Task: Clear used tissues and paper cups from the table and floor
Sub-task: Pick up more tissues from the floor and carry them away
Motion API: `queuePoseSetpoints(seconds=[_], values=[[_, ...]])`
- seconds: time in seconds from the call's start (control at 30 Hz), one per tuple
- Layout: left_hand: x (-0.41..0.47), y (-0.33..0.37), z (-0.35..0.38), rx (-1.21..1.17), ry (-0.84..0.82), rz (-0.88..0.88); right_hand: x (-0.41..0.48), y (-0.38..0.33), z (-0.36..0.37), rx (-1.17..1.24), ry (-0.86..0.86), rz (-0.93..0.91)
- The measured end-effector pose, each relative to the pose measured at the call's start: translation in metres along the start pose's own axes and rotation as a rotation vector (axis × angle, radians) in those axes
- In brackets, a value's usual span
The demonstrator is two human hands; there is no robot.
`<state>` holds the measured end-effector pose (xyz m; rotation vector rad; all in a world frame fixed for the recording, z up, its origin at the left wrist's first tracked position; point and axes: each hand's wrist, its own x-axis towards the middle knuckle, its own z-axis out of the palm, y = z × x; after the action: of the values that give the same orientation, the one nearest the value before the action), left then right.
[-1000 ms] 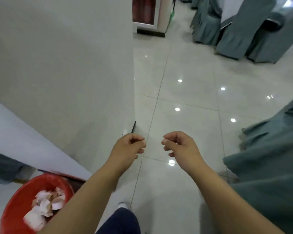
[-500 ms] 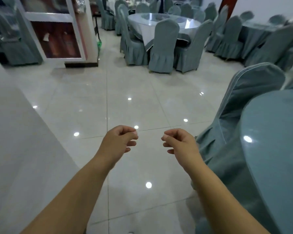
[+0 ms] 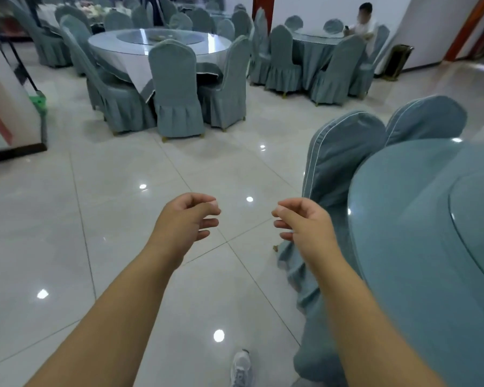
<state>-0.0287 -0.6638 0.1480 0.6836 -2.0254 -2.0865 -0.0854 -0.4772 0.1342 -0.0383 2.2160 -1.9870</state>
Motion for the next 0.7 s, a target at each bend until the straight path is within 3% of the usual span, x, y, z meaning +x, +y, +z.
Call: queuePoseSetpoints(seconds=[0.5, 0.7], values=[[0.347, 0.071, 0.077, -0.025, -0.100, -0.057, 0.337, -0.048, 0.025, 0.002, 0.125, 0.045], [0.497, 0.111, 0.106, 0.059, -0.256, -0.019, 0.467, -0.063, 0.044, 0.055, 0.278, 0.049]])
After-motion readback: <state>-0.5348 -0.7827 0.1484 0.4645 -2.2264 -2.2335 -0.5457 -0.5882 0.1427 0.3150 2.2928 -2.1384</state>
